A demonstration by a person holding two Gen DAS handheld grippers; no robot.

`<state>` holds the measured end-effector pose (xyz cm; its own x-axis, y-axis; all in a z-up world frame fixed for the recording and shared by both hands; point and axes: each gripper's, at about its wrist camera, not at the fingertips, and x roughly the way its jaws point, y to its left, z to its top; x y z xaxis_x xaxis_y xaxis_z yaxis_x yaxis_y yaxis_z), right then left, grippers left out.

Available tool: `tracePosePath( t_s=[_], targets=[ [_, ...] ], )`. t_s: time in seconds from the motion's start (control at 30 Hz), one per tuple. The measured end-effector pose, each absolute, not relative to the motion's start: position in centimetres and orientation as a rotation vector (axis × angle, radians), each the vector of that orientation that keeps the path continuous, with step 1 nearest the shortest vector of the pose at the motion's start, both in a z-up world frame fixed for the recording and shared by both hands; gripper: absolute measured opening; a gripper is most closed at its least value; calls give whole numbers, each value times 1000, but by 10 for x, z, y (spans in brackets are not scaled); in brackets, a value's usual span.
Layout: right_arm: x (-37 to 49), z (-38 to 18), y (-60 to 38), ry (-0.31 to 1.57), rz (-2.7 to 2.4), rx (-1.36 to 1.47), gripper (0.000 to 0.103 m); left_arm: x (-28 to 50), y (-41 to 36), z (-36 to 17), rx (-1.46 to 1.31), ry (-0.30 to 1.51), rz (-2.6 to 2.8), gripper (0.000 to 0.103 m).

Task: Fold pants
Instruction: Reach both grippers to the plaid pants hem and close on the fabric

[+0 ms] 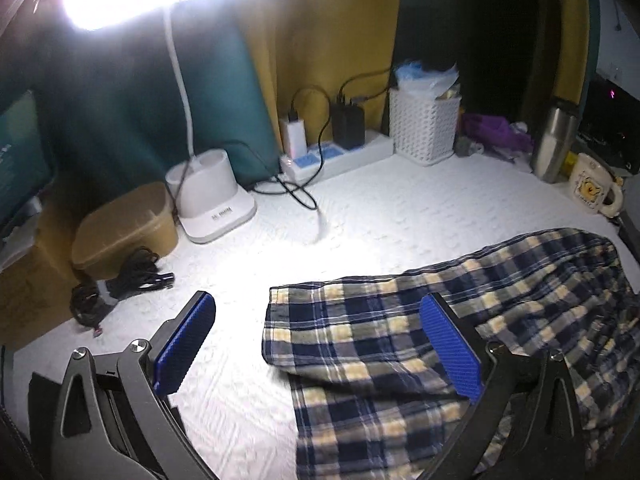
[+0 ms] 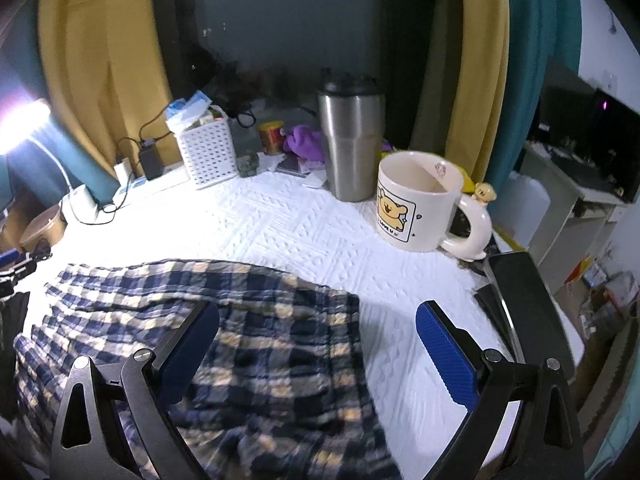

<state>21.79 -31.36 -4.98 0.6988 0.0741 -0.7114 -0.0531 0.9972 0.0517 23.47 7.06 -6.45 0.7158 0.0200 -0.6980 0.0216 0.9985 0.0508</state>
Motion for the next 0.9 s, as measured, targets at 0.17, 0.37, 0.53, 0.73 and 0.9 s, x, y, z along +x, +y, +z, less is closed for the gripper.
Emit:
tracePosePath(
  t_s=[0.17, 0.37, 0.53, 0.73, 0.9],
  targets=[
    [250, -63, -324, 856, 88, 21, 88, 263, 82, -84, 66, 842, 1, 90],
    [279, -92, -325, 947, 121, 33, 77, 285, 92, -106, 62, 912, -6, 85],
    [287, -111, -320, 1003, 144, 31, 65, 292, 92, -123, 67, 954, -41, 74],
    [286, -121, -314, 1015, 141, 26, 54, 291, 89, -131, 68, 962, -68, 56],
    [282, -120, -309, 1005, 161, 11, 30, 288, 84, -131, 63, 959, -99, 32]
  ],
)
